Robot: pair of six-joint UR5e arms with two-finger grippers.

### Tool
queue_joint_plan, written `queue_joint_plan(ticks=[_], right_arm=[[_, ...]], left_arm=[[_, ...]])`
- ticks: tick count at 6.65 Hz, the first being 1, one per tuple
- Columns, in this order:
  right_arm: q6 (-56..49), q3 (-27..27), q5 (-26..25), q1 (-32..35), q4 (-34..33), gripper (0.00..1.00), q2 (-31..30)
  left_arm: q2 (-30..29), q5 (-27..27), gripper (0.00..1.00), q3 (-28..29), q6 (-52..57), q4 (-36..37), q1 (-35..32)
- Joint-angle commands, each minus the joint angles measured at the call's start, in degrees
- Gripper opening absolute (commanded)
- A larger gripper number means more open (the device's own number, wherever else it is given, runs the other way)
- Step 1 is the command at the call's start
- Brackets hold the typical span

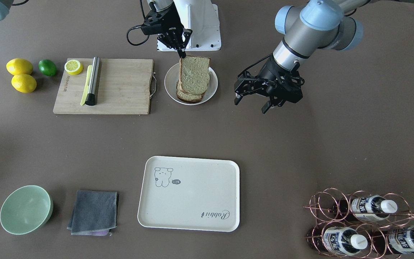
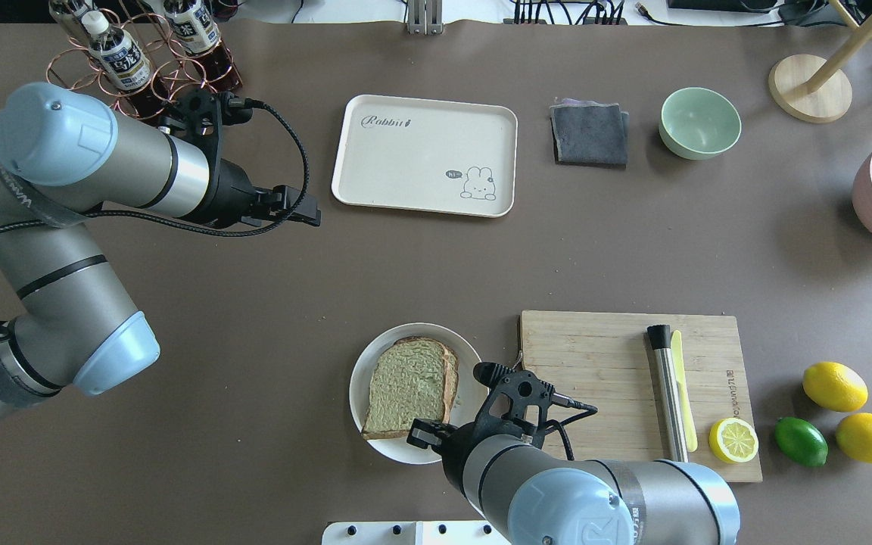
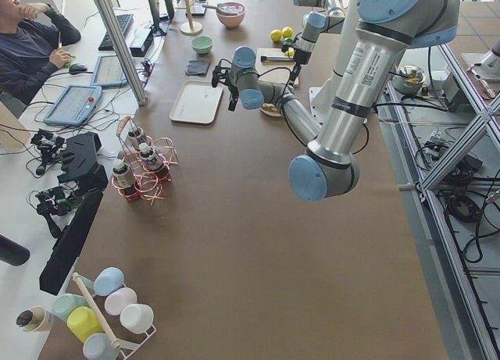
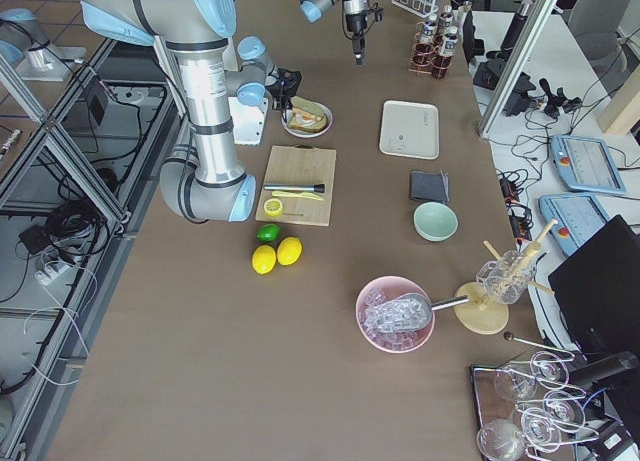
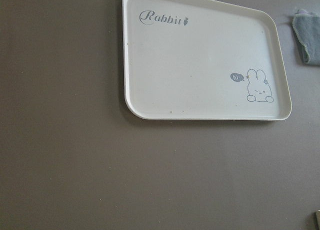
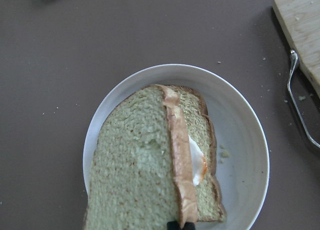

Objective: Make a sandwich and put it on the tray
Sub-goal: 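Open the right gripper and withdraw it away from the plate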

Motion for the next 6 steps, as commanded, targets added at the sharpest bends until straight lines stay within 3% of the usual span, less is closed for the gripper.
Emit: queue_joint_plan(ticks=[1, 3, 4, 5, 6], right_arm=[[0.0, -1.0, -0.2, 0.0, 0.0, 0.00, -0.3], [0.0, -1.0, -0.2, -0.8, 0.0, 0.00, -1.5], [-0.1, -1.0, -0.2, -0.8, 0.0, 0.21, -1.6], [-0.9, -0.8, -0.6, -0.7, -0.2, 0.99, -1.9], [-1.0, -0.5, -0.4, 0.3, -0.2, 1.00, -1.8]], left_arm=[[0.0, 0.0, 0.98, 0.0, 0.0, 0.0, 0.0], [0.0, 0.0, 0.98, 0.0, 0.0, -0.1, 0.1], [0.0, 0.0, 0.98, 0.0, 0.0, 0.0, 0.1], [0.0, 0.0, 0.98, 0.0, 0.0, 0.0, 0.1], [0.0, 0.0, 0.98, 0.0, 0.0, -0.1, 0.1]])
